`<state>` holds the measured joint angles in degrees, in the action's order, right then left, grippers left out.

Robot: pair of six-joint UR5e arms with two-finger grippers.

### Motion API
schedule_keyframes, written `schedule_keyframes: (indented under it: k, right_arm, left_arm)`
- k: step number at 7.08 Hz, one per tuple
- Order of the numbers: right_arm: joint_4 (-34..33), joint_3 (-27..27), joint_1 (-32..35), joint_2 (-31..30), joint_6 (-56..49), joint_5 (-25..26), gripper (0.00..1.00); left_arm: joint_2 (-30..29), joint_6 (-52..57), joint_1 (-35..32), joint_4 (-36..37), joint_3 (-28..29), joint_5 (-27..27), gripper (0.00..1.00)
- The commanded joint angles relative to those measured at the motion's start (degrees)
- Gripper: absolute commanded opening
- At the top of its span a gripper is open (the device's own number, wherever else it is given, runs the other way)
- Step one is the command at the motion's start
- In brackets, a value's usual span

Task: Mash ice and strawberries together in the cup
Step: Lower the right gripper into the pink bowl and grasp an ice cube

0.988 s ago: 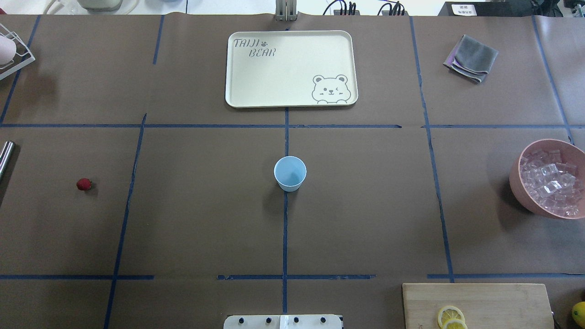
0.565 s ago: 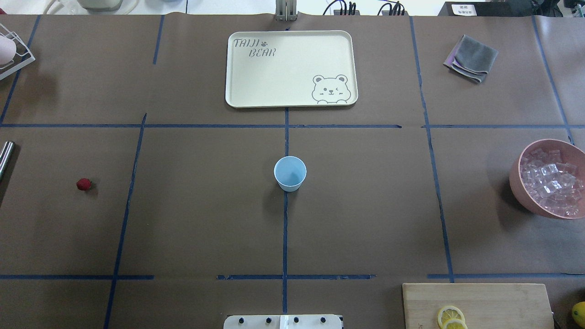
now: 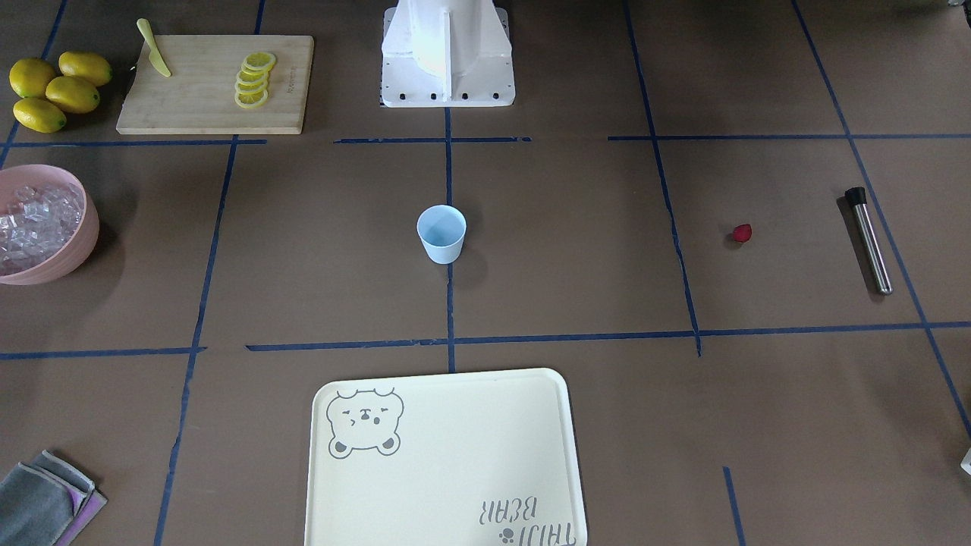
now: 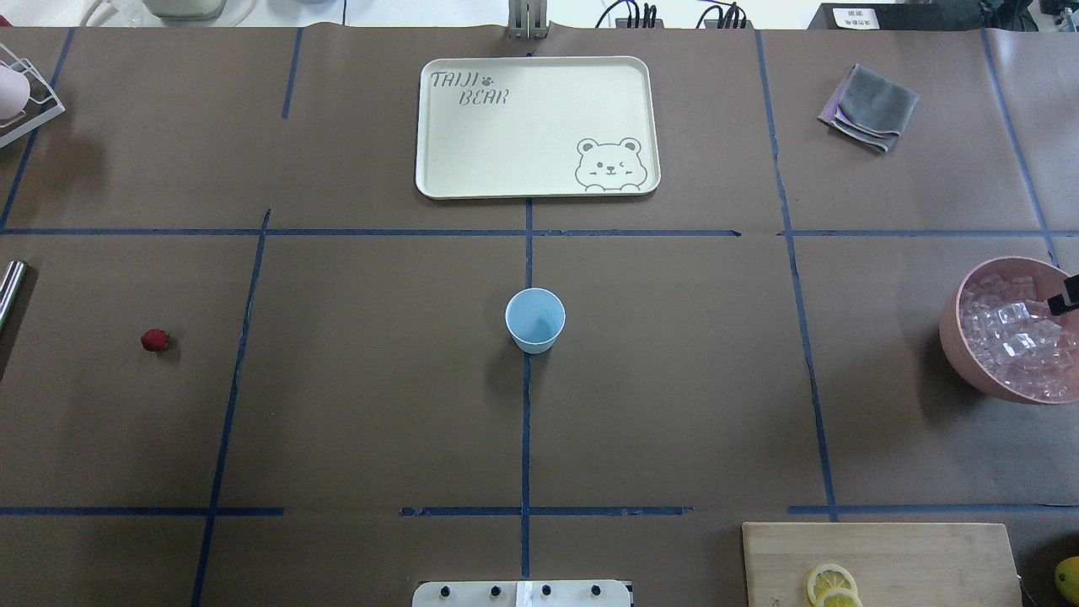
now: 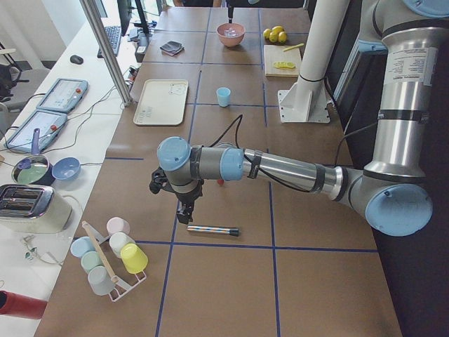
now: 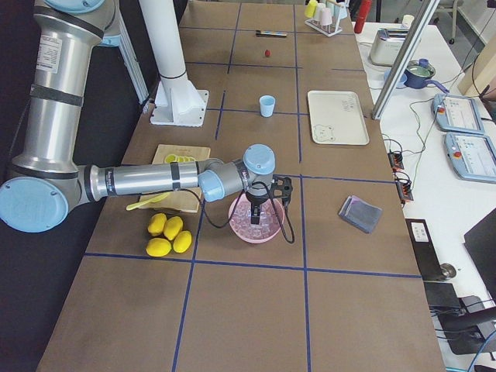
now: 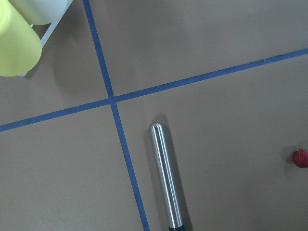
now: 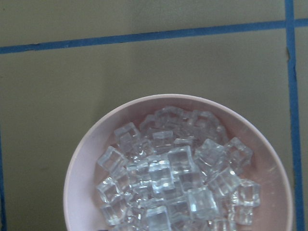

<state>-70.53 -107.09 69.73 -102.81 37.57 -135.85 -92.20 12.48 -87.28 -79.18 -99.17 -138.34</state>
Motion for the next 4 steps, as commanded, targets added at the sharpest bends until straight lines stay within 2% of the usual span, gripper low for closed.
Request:
schedule_keyframes:
  k: [1,2,3,4]
  right_arm:
    - [5.3,0.0,-5.4,-0.5,19.9,3.5,0.91]
    - [6.1,0.0,-6.9,-0.6,24.8,6.3,0.90]
    - [6.1,0.1,-7.1,-1.3,25.4,6.3,0.89]
    - [6.1,0.1,-7.8,-1.4,30.4,6.4,0.87]
  left_arm:
    - [0.0,0.0,0.0,0.0,0.0,0.0,1.00]
    - [0.0,0.0,0.0,0.0,0.0,0.0,1.00]
    - [0.0,0.0,0.0,0.0,0.0,0.0,1.00]
    - [0.0,0.0,0.0,0.0,0.0,0.0,1.00]
